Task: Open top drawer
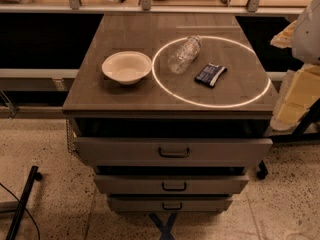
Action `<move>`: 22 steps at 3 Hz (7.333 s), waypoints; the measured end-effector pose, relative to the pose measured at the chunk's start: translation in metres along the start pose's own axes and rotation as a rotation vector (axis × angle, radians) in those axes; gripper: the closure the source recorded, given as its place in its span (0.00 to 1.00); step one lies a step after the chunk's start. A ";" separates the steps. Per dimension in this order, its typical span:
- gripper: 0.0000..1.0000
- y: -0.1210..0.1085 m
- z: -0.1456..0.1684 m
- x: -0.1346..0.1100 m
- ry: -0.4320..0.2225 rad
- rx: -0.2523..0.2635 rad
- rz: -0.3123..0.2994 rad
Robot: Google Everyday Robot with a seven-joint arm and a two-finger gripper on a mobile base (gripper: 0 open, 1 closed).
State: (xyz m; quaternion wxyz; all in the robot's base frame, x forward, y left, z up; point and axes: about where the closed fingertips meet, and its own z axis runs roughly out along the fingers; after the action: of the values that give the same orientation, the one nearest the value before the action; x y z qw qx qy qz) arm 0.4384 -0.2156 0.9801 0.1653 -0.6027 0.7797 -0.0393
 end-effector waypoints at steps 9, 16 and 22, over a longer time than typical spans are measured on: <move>0.00 0.112 0.193 0.030 -0.352 -0.189 0.085; 0.00 0.071 0.277 0.020 -0.481 -0.168 0.116; 0.00 0.064 0.297 0.016 -0.503 -0.226 0.091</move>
Offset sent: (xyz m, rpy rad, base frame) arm -0.0323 -0.0158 -0.0988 0.1213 0.0148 -0.0796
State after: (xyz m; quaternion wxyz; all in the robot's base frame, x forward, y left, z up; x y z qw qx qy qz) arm 0.4663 -0.1731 0.6802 0.2869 -0.5725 0.7398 0.2062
